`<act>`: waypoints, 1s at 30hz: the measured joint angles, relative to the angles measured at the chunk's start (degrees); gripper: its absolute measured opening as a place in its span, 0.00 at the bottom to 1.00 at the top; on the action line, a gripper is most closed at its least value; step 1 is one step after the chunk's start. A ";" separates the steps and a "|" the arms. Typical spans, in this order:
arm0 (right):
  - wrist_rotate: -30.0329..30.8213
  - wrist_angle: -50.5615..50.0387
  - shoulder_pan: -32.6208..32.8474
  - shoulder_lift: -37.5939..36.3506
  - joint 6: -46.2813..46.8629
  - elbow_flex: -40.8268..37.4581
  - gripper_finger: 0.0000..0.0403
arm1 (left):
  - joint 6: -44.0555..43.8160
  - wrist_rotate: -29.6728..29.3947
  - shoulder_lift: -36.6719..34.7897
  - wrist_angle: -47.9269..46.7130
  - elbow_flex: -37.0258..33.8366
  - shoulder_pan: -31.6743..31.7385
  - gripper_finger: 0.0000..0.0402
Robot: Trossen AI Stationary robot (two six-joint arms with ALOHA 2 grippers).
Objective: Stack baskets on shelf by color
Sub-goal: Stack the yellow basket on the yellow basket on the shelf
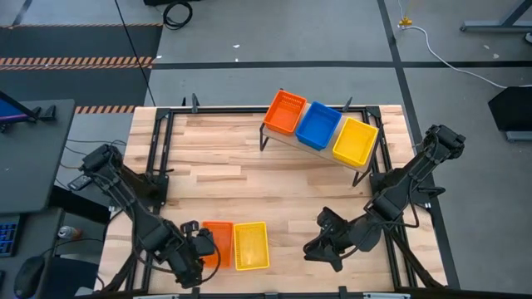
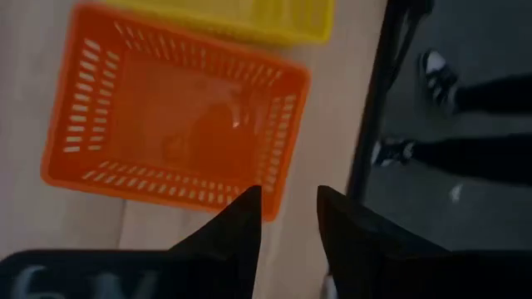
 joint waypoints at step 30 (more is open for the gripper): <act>-18.08 -4.45 -7.43 4.03 1.33 5.60 0.38 | 16.91 3.89 0.01 15.66 -12.19 6.70 0.30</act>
